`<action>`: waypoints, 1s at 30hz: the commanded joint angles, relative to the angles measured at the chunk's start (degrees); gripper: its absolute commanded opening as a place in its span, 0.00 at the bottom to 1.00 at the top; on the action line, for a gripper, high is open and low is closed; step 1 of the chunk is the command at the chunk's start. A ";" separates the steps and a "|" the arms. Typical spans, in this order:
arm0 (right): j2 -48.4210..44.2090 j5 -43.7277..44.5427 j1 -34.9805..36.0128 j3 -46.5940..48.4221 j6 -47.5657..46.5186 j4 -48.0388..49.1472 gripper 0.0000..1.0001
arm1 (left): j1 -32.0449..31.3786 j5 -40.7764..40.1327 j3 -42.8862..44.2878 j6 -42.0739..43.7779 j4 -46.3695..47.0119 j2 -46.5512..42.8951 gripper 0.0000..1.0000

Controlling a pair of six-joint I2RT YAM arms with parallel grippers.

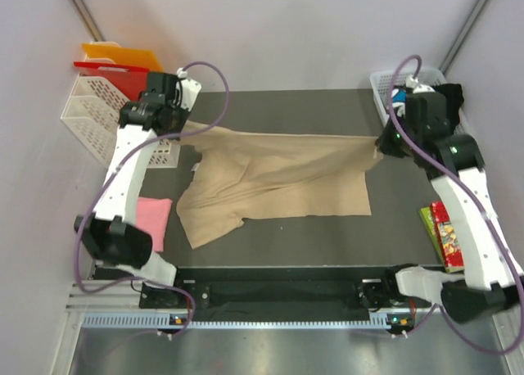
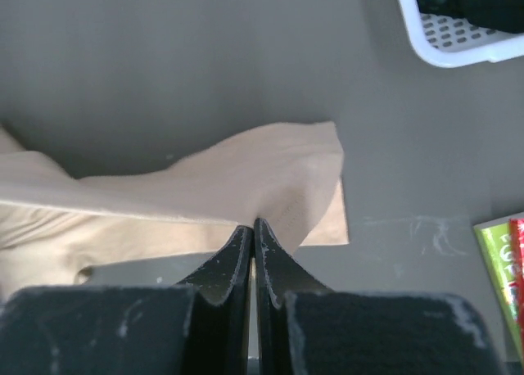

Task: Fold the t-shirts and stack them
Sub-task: Fold the tshirt

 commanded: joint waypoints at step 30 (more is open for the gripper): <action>26.19 6.82 -11.63 10.23 0.22 22.14 0.00 | 1.26 -17.55 31.60 11.79 12.10 39.43 0.00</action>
